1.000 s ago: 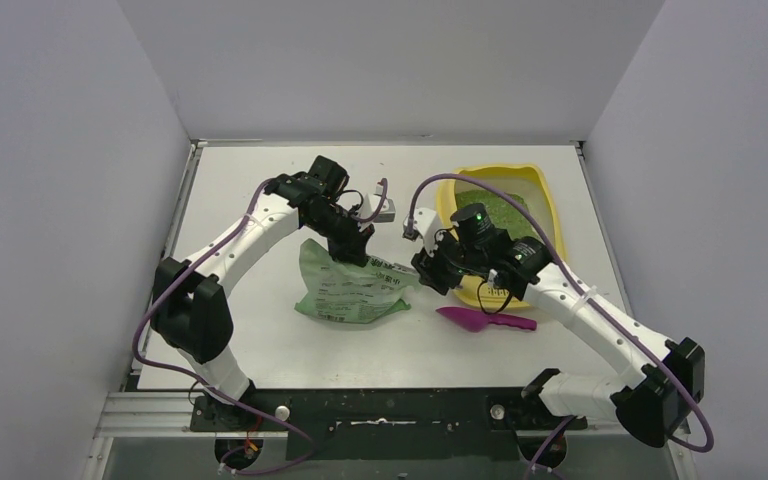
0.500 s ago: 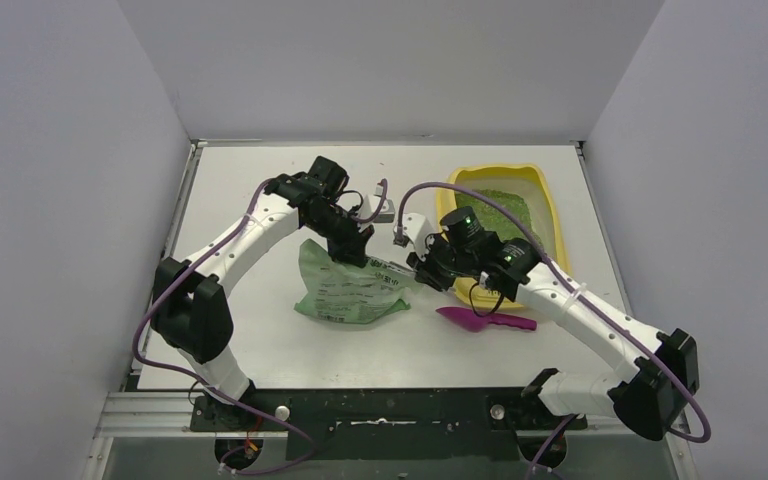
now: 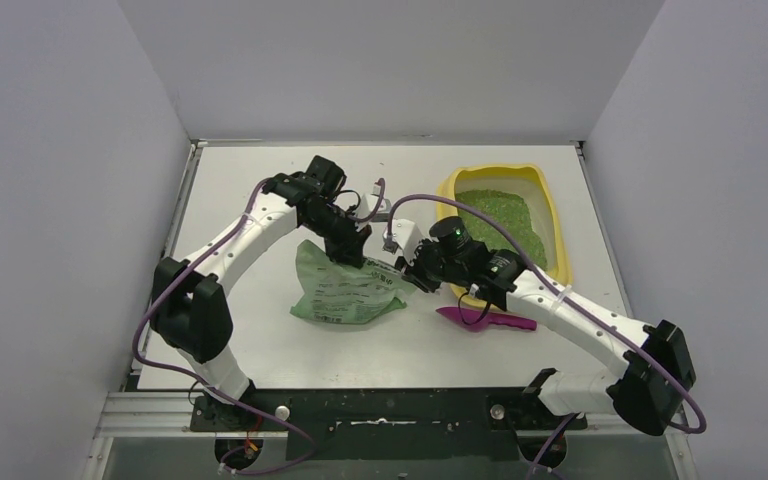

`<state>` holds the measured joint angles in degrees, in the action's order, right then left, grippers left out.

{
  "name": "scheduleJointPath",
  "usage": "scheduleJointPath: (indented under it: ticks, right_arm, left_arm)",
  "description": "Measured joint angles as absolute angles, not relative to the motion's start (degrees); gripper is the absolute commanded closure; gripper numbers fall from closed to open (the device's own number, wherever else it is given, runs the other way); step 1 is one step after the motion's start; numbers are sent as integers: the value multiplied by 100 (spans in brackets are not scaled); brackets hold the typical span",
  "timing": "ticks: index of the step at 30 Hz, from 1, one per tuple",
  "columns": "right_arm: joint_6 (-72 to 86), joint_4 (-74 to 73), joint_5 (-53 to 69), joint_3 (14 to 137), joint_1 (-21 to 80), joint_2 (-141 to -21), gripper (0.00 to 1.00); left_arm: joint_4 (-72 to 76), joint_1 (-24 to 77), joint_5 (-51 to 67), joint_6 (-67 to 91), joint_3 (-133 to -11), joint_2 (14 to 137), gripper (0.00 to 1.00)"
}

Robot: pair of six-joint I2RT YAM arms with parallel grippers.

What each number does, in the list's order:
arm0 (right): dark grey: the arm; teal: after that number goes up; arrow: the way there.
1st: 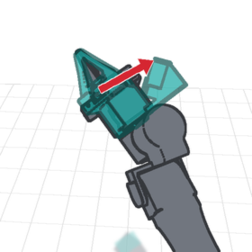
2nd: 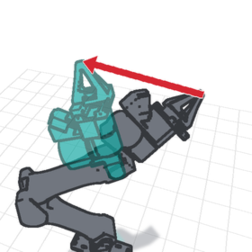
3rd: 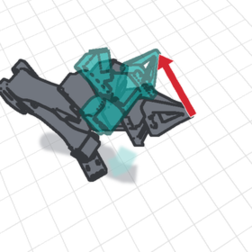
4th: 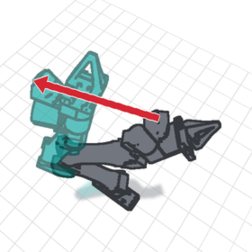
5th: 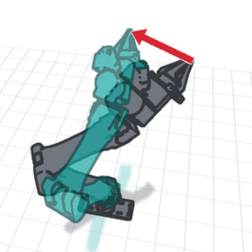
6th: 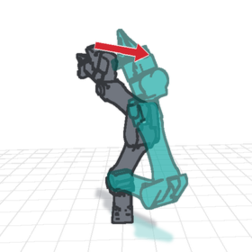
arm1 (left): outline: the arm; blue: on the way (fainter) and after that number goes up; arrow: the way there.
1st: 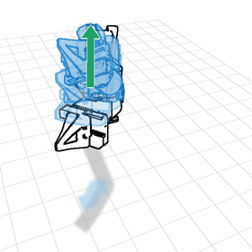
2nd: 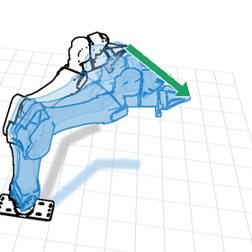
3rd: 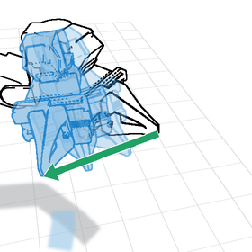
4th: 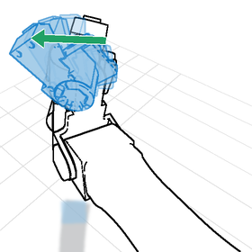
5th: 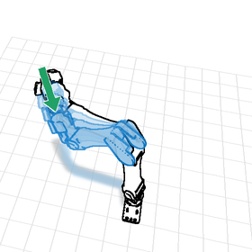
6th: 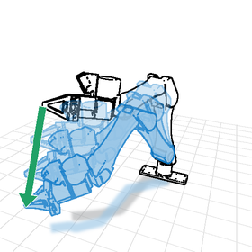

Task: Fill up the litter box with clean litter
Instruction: Clamp the cat litter bag at the center of the board.

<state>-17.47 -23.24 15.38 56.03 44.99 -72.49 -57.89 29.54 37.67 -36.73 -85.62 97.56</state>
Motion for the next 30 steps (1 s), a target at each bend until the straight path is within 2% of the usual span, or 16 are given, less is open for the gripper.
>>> scheduleJointPath:
  ticks: [5,8,12,18,21,30]
  right_arm:
    - [-1706,-2198,1424,5435,4504,-7181,80]
    - [-1695,-2145,1409,5349,4495,-7091,84]
    - [-1688,-2115,1411,5297,4488,-7039,89]
    - [-1673,-2043,1413,5277,4460,-7037,92]
    - [-1640,-1938,1413,5210,4456,-7011,93]
    - [-1557,-1761,1435,5024,4390,-6845,96]
  left_arm:
    - [-5824,2961,3785,-3697,-8562,9751,53]
    - [-5852,2963,3640,-3767,-8562,9706,41]
    - [-5865,2917,3358,-3874,-8562,9487,31]
    - [-5848,2526,3107,-3953,-8475,9094,23]
    - [-5791,2408,3083,-3970,-8300,9026,34]
    - [-6016,2416,3048,-3968,-8145,9164,97]
